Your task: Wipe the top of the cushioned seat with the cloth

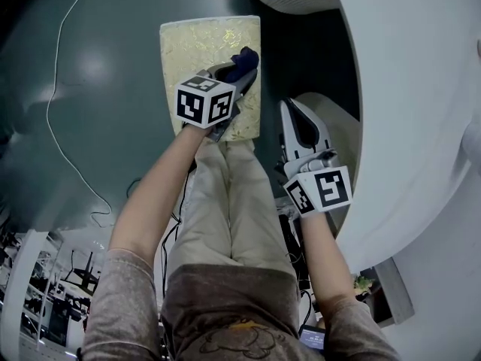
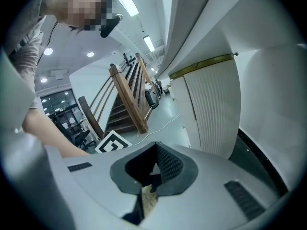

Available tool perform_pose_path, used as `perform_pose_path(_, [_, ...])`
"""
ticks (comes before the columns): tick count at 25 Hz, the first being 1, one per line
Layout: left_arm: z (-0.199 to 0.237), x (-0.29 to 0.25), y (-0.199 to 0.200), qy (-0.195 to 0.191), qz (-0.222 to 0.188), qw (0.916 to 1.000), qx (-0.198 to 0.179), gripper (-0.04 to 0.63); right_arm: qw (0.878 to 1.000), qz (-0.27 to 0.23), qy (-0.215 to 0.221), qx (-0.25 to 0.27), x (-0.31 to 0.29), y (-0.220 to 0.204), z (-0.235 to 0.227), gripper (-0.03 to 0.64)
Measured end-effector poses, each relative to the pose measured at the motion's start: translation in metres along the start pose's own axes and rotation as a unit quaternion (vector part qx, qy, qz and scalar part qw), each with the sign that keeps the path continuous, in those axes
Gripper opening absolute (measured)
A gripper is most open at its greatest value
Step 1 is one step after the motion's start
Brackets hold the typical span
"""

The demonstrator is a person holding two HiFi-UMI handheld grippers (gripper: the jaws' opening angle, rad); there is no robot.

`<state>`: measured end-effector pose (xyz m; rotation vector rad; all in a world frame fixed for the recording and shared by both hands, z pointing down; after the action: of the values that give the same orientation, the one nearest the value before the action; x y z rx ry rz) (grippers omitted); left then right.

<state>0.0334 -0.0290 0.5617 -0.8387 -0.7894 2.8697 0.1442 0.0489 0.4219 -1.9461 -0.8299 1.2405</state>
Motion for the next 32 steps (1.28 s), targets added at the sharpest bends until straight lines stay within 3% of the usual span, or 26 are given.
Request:
perform_pose_path(12, [0.035,0.107,-0.019,0.054,-0.019,0.9982,0.019,0.098,1.0,0.009,0.018,0.015,-0.004,-0.009,0.027,-0.002])
perform_pose_path(20, [0.068,0.184,-0.041,0.121,-0.021,0.9924,0.011,0.098,0.998,0.021,0.045,0.029,-0.011,-0.013,0.052,-0.002])
perform_pose_path(26, [0.09,0.21,-0.061,0.16,-0.025,0.9863,0.03,0.098,0.997,0.028,0.054,0.037,-0.014,-0.017,0.063,-0.002])
perform_pose_path(32, [0.099,0.204,-0.076,0.162,-0.032,0.9849,0.053,0.097,0.997,0.032,0.053,0.043,-0.014,-0.019,0.061,-0.002])
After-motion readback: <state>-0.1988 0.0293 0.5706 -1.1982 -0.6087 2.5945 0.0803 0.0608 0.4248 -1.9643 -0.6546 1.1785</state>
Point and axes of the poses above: the fingertips, and each gripper's own axes: x backward along the fingers, z to its left, y out of its top, the point moved 6 cm from there along x, backward along the fingers, and after that the axes turned 6 degrees about -y, right-handed, at the moved point
